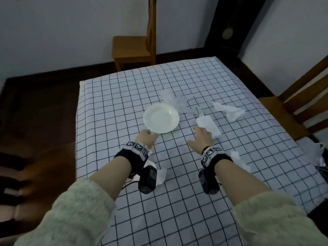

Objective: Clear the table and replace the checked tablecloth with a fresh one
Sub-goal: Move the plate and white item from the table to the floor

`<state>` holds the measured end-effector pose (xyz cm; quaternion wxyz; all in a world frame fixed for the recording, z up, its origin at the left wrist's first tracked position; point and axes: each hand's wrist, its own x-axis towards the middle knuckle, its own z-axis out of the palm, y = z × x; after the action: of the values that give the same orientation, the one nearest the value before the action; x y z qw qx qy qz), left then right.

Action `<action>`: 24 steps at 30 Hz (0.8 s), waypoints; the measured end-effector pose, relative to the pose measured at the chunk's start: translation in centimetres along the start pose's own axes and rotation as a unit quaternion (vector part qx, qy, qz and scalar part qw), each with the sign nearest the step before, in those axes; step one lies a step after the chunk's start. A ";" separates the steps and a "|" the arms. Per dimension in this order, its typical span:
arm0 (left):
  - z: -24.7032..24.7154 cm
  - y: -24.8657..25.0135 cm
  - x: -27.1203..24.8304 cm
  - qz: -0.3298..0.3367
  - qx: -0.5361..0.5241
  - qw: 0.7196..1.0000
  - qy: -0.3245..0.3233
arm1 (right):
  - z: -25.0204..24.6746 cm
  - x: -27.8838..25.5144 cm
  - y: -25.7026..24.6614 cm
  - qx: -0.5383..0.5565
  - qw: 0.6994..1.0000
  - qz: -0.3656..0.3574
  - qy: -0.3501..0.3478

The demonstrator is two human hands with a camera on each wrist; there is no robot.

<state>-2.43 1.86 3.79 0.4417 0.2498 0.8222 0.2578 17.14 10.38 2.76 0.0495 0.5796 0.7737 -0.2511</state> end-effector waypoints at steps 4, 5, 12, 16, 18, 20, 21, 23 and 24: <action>0.3 0.4 3.4 -0.117 -0.143 0.983 0.005 | 0.0 3.3 0.4 0.001 1.000 0.025 0.014; 0.4 0.3 4.1 -0.124 -0.172 0.977 0.001 | 0.2 4.0 0.6 -0.001 0.999 0.034 0.022; 1.7 0.2 6.5 -0.140 -0.274 0.951 0.007 | 1.8 7.2 2.9 0.022 0.990 0.129 0.056; 2.8 0.3 7.5 -0.137 -0.319 0.938 0.002 | 2.7 7.9 4.3 0.012 0.982 0.176 0.073; 3.1 0.5 7.6 -0.136 -0.341 0.930 0.022 | 2.6 8.1 4.9 0.016 0.980 0.186 0.063; 3.4 0.7 7.5 -0.133 -0.348 0.927 0.042 | 2.1 8.4 5.4 0.031 0.979 0.191 0.063; 3.4 0.9 7.2 -0.134 -0.348 0.927 0.049 | 1.8 8.5 5.5 0.036 0.978 0.197 0.065; 3.3 1.0 6.8 -0.150 -0.347 0.924 0.049 | 1.3 8.5 5.4 0.032 0.974 0.216 0.054; 3.1 1.0 6.5 -0.157 -0.350 0.922 0.049 | 1.3 8.4 5.3 0.027 0.972 0.230 0.046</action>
<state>-2.73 7.41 -0.89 0.4953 -0.0664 0.7287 0.4683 19.05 18.21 -3.16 0.0551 0.7538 0.6143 -0.2267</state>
